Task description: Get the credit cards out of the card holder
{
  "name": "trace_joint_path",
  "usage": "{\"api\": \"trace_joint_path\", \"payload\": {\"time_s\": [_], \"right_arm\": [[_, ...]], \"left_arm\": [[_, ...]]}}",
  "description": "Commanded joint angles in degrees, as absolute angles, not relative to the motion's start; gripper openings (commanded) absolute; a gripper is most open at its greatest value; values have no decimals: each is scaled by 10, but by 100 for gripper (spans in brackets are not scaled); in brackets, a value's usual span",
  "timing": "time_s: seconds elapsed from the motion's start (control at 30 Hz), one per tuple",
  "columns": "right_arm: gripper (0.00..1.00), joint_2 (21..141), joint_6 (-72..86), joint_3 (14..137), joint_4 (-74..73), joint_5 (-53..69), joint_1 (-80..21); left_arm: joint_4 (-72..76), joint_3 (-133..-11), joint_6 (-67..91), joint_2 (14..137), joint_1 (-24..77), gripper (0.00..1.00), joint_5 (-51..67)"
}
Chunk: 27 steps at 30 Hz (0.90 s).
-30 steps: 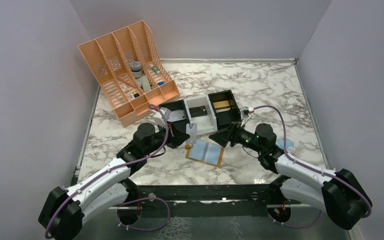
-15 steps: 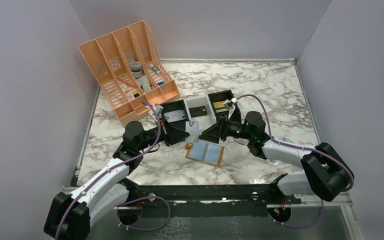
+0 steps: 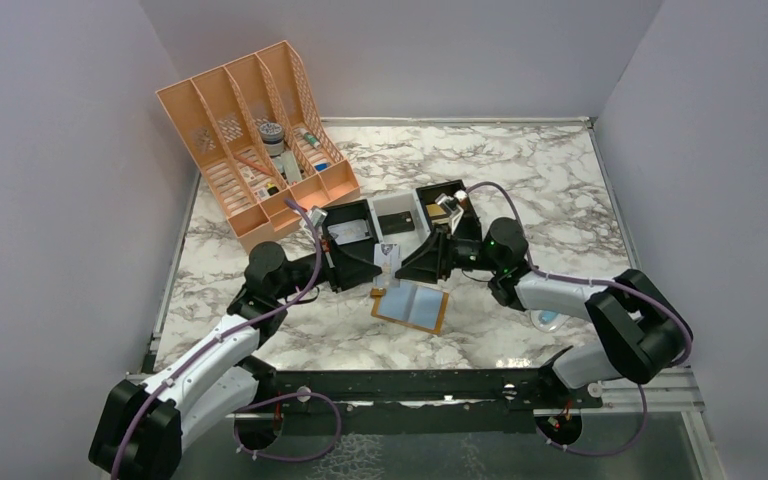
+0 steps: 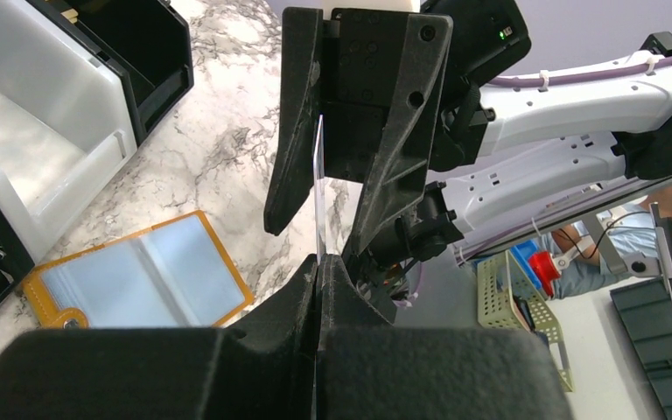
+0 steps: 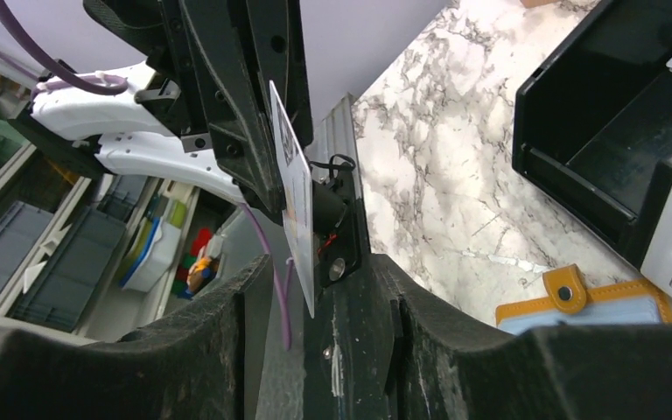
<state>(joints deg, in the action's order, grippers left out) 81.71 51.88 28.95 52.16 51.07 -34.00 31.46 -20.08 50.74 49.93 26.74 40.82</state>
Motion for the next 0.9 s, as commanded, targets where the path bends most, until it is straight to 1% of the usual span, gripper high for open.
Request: {"api": "trace_joint_path", "payload": {"time_s": [0.0,0.07,0.17,0.27,0.43,0.7,0.87], "right_arm": [[42,843,558,313,594,545,-339],[41,848,567,310,622,548,-340],[37,841,550,308,598,530,-340],[33,845,555,314,601,538,-340],[29,868,599,315,672,565,-340],[26,878,620,309,698,566,-340],[23,893,653,312,737,567,-341]], "left_arm": [[344,-194,518,500,265,0,429],[347,-193,521,501,265,0,431],[350,-192,525,505,265,0,434],[352,-192,528,506,265,0,435],[354,-190,538,505,265,0,434],[357,-179,549,496,265,0,423],[358,-176,555,500,265,0,423]]}}
